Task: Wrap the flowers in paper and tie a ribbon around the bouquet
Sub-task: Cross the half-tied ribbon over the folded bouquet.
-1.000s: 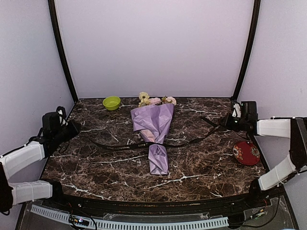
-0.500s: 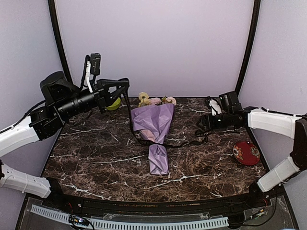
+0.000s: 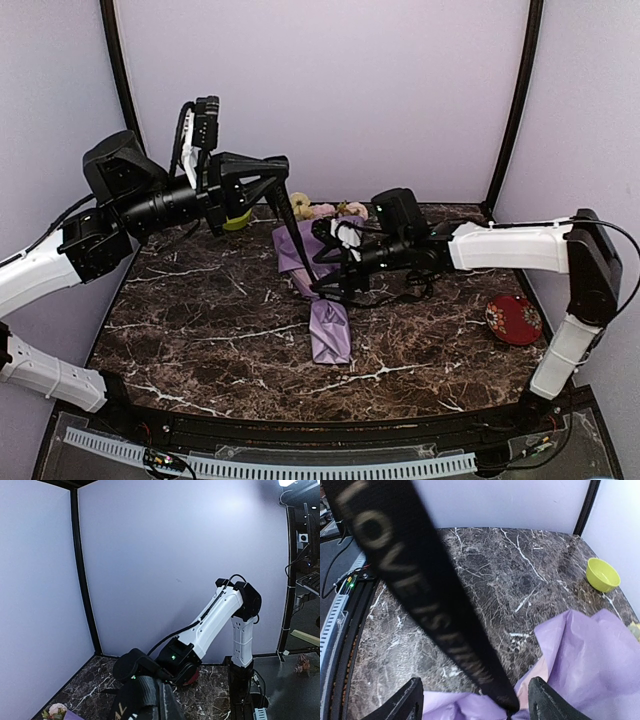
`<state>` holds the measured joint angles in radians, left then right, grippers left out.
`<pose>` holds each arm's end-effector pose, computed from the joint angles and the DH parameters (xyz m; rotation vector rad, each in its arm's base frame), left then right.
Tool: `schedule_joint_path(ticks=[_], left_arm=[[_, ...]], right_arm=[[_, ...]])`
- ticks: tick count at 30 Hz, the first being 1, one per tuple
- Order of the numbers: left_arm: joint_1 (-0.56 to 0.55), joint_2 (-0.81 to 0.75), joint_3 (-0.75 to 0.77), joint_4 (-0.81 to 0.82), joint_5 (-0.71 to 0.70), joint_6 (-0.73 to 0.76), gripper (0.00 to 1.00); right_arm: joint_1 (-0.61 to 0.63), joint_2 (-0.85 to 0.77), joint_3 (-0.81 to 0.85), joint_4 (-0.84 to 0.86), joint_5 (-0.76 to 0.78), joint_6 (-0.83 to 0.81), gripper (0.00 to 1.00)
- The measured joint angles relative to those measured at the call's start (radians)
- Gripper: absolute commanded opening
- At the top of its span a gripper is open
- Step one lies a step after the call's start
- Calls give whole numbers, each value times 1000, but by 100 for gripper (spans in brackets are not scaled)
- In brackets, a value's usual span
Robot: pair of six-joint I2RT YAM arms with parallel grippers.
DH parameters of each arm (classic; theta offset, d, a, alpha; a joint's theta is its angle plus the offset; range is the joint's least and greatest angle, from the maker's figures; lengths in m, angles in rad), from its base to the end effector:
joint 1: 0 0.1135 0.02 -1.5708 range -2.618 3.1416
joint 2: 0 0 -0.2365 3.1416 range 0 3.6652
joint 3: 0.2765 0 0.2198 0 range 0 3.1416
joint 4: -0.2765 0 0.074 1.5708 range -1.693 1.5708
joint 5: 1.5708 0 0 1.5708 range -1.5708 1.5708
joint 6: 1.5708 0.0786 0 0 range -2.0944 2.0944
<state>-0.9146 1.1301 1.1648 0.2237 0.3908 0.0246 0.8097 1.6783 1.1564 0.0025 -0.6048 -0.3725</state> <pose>0.1411 -0.2323 0.4322 0.9267 1.0541 -1.0028 0.2290 0.3052 0.2264 -1.4699 1.5155 0.8941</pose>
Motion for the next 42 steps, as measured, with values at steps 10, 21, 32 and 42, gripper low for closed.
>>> schedule_joint_path(ticks=[10,21,32,42], left_arm=[[0,0,1,-14,-23,38,0],[3,-47,-1,-87,-338,33,0],[278,-90,-439,-293,-646,-332,72],[276,-78,-531,-294,-569,-293,60]], right_arm=[[-5,161,163,-6,-133,-74,25],[-8,147,106,51,-172,-22,0],[-23,100,31,68,-154,37,0],[-23,100,31,15,-162,34,0]])
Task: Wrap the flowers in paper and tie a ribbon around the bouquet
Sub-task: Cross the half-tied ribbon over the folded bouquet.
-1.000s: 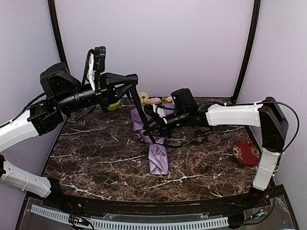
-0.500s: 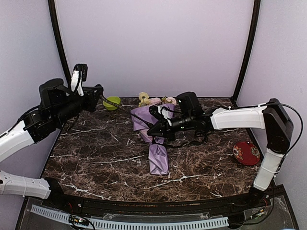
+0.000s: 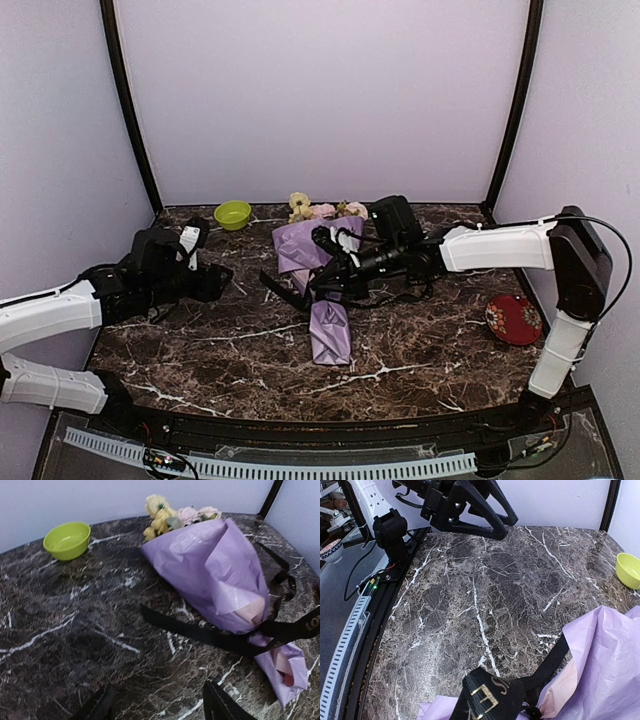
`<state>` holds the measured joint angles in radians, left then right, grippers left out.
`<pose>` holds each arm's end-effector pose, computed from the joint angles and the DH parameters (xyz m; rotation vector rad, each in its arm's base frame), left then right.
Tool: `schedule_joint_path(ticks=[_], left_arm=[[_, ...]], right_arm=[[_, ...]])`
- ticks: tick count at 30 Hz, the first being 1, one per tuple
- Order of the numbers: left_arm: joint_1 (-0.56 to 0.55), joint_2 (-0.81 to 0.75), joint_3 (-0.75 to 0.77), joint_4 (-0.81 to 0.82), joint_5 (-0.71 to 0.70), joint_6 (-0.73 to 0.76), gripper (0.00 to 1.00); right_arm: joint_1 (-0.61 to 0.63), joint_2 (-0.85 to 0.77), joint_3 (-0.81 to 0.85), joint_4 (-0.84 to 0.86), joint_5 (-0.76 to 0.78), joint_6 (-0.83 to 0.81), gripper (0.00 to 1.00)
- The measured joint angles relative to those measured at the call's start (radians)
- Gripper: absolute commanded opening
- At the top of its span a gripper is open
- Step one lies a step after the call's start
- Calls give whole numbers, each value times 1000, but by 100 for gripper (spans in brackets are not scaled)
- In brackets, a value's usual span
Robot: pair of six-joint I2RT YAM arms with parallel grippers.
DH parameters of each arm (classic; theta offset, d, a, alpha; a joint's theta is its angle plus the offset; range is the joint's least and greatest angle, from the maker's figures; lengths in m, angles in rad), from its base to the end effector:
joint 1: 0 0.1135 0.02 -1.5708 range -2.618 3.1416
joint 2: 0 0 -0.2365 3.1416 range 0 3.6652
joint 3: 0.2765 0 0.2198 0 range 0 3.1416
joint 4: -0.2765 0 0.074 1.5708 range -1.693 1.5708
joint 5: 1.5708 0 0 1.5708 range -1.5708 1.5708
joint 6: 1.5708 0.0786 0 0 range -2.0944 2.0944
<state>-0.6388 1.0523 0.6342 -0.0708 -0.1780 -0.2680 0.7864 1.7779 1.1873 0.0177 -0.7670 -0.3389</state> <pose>0.2122 -0.1403 0.2168 0.2725 2.0549 -0.3786 0.2351 0.3128 0.2062 -1.5103 1.5296 1.0798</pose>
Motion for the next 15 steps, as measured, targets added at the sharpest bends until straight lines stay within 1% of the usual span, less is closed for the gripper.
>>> schedule_joint_path(ticks=[2,4,6,8,11,15], left_arm=[[-18,-26,-20,83,34,50,64],[-76,-11,-37,174,69,114,70],[-158,47,-39,258,106,194,76],[-221,132,-39,348,155,265,80],[-250,270,-37,466,213,329,81],[-251,421,-11,584,225,382,73]], right_arm=[[0,0,0,2,0,5,0],[0,0,0,5,0,13,0],[0,0,0,9,1,26,0],[0,0,0,17,3,40,0],[0,0,0,42,13,68,0],[0,0,-1,83,36,114,0]])
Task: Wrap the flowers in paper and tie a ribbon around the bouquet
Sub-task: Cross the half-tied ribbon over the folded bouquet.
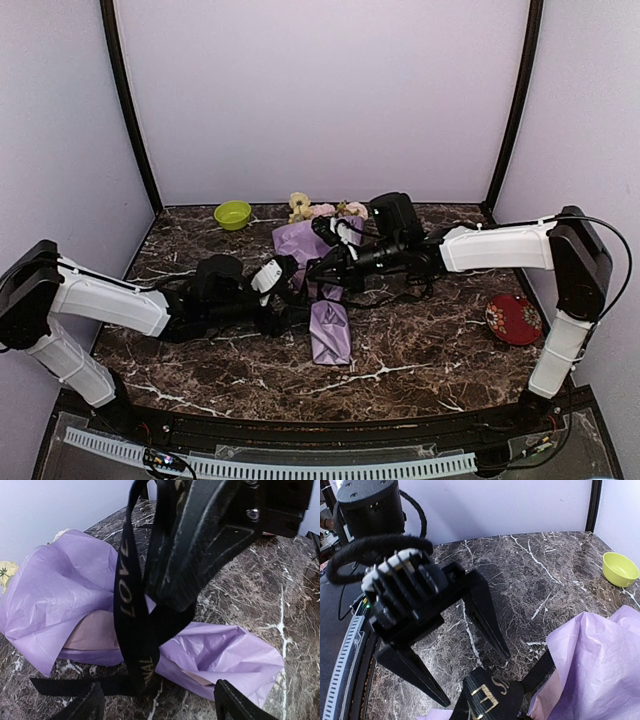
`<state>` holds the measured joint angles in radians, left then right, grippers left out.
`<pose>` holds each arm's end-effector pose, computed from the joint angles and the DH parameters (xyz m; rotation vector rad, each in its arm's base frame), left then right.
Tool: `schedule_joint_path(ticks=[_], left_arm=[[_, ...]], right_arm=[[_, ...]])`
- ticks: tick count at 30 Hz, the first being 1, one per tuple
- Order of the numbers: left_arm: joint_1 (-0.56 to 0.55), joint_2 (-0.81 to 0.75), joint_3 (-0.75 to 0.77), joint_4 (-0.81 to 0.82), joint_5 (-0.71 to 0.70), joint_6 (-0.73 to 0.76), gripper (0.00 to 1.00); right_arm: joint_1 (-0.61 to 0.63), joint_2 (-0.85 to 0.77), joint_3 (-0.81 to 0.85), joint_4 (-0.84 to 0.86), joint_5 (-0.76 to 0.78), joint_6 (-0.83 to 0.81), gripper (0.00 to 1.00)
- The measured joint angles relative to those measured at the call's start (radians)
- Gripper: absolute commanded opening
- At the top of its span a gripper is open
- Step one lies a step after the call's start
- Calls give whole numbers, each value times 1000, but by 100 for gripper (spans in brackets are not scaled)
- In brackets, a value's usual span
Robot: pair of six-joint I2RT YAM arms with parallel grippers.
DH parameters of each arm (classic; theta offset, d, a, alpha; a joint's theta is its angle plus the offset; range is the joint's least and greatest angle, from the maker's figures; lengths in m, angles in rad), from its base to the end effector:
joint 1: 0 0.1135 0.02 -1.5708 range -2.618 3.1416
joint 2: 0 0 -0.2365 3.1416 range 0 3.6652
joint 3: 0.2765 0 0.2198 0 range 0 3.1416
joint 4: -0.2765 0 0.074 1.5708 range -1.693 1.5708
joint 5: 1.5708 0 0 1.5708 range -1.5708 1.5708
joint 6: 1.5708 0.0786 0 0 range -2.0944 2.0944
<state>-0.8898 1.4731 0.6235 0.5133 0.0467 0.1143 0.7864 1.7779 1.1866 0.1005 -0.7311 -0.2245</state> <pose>0.2021 -0.2553 0.1794 0.9655 1.6916 -0.5648 0.2415 0.3163 0.2144 -1.4035 1.5652 1.0941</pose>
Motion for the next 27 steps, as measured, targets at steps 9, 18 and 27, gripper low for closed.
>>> schedule_joint_path(ticks=[9,18,27], left_arm=[[-9,182,81,223,-8,34,62],[-11,273,137,294,-10,-7,4],[-12,286,143,327,-2,-17,0]], right_arm=[[0,-3,-27,109,56,90,0],[0,-5,-64,162,86,134,0],[-3,-29,-73,141,202,143,46]])
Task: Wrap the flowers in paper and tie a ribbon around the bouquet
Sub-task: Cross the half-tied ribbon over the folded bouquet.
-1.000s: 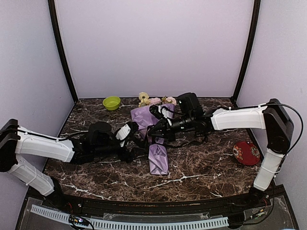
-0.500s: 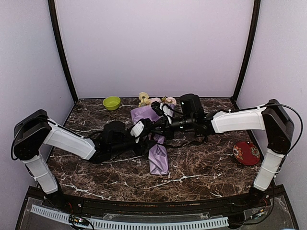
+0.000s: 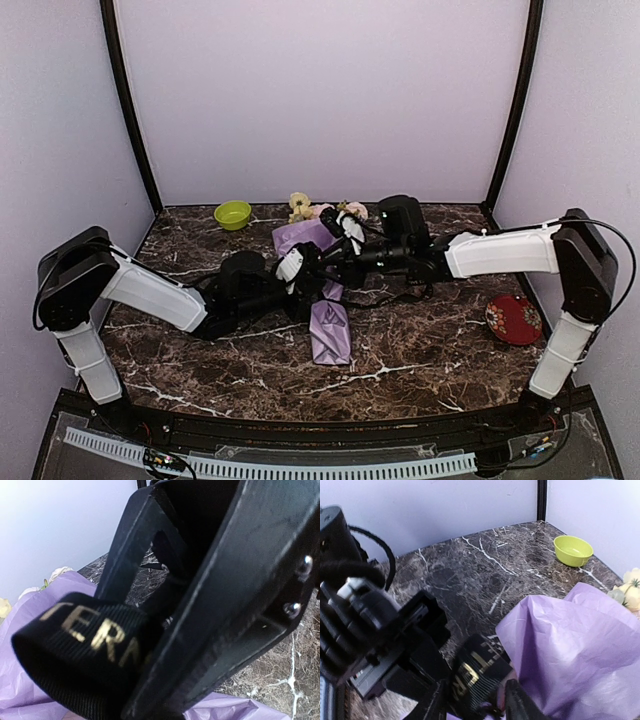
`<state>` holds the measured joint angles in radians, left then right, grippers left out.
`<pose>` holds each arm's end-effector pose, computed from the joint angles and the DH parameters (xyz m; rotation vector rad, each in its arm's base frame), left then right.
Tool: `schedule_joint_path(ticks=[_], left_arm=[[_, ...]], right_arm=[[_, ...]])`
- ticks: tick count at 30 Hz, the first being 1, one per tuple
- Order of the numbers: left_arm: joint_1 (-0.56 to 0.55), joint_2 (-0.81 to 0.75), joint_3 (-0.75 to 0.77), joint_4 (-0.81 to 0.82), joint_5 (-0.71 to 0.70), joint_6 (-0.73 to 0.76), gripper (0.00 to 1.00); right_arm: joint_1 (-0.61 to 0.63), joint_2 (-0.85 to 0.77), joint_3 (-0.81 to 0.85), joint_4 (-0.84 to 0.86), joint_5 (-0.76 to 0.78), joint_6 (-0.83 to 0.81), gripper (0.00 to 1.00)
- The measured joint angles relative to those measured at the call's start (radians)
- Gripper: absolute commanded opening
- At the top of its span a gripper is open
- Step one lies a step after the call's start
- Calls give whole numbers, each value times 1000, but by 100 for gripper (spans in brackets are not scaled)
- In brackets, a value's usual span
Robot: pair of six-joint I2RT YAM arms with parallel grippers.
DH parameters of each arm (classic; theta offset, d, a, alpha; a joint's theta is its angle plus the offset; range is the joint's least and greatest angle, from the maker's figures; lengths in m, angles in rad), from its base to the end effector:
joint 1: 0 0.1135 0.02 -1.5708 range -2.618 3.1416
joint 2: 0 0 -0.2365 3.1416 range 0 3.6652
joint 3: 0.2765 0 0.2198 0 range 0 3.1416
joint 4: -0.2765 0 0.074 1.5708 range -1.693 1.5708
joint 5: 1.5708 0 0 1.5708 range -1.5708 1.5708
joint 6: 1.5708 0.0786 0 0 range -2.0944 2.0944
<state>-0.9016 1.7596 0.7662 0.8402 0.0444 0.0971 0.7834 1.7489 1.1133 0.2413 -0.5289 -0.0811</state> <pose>0.2335 -0.3008 0.1781 0.8747 1.5335 -0.6286 0.2545 0.3094 0.2145 -1.1689 1.6691 0.9699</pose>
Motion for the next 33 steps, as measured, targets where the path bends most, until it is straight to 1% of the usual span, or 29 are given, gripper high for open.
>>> schedule_joint_path(ticks=[2,6,8,11,15,18,21,25,27,28,30,32,33], left_arm=[[0,0,0,0,-3,0,0],[0,0,0,-6,-14,11,0],[-3,0,0,-16,-24,30,0],[-19,0,5,-48,-51,78,0],[-48,0,22,-98,-99,158,0],[-60,0,26,-124,-128,205,0],[-66,0,26,-145,-143,232,0],[-66,-1,26,-153,-153,243,0],[-66,-2,26,-158,-160,245,0],[-66,-2,26,-159,-162,246,0],[-67,-2,26,-161,-165,248,0],[-68,-3,26,-161,-167,250,0],[-68,-3,26,-162,-167,251,0]], right_arm=[[-3,-32,-13,-30,58,-5,51],[-35,-166,-81,-76,221,10,56],[-84,-236,-108,-101,323,37,57],[-198,-274,-107,-158,501,88,57],[-378,-196,-59,-307,652,172,59],[-482,-99,-55,-374,681,222,60],[-528,-5,-53,-421,663,259,61],[-542,95,-28,-455,630,285,58],[-542,134,-8,-460,619,291,53],[-542,148,2,-459,617,298,48],[-543,155,13,-455,603,301,30],[-544,158,15,-451,579,305,8],[-546,158,16,-452,568,307,0]])
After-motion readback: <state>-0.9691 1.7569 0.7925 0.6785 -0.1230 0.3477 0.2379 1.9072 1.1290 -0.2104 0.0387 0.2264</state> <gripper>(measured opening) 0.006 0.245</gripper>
